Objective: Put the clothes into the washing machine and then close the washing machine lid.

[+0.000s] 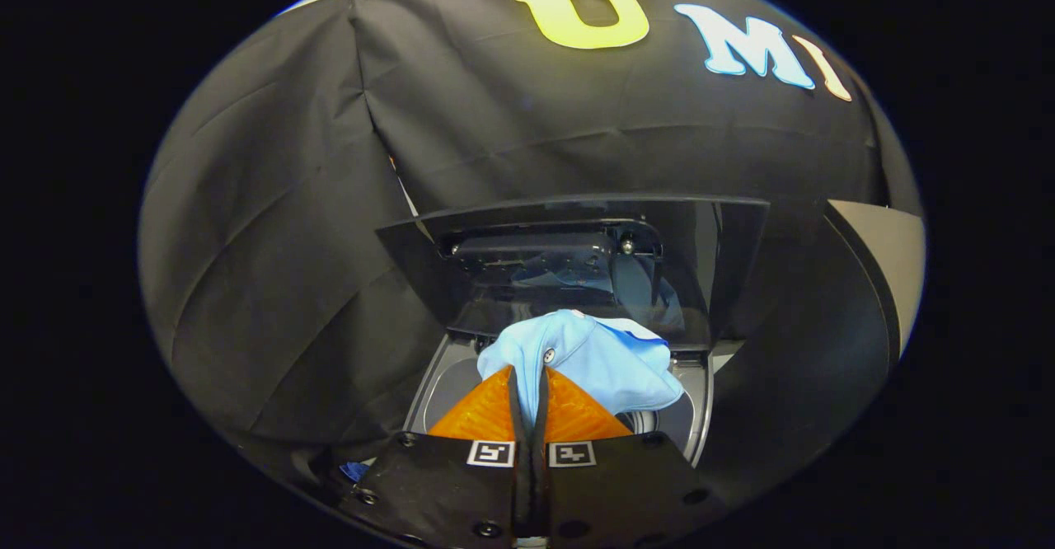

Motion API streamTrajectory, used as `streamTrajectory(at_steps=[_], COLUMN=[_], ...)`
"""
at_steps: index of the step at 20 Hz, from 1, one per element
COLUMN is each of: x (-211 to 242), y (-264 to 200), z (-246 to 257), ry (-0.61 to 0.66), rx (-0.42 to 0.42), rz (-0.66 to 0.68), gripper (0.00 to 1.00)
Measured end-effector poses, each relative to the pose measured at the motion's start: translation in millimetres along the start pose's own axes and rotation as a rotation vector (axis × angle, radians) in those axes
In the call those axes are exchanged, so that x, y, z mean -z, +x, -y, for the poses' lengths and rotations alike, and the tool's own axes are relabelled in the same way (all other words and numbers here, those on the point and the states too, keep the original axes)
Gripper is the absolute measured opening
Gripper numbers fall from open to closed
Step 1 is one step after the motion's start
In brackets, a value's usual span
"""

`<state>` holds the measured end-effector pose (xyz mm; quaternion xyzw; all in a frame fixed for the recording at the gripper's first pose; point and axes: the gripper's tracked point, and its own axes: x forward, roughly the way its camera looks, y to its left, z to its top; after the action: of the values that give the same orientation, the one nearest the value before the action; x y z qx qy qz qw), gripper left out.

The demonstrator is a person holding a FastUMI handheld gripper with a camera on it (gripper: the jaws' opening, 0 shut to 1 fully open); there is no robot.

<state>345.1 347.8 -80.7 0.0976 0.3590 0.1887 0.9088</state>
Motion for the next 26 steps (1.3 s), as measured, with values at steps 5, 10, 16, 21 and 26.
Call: streamTrajectory(at_steps=[5, 10, 16, 21, 26], x=[10, 29, 54, 80, 111], y=[19, 39, 66, 89, 104], z=[4, 2, 0, -2, -1], ry=[-0.005, -0.006, -0.04, -0.07, -0.089], rx=[0.015, 0.025, 0.026, 0.043, 0.071], rz=[-0.016, -0.05, -0.101, -0.161, -0.236], gripper=[0.01, 0.02, 0.02, 0.02, 0.02])
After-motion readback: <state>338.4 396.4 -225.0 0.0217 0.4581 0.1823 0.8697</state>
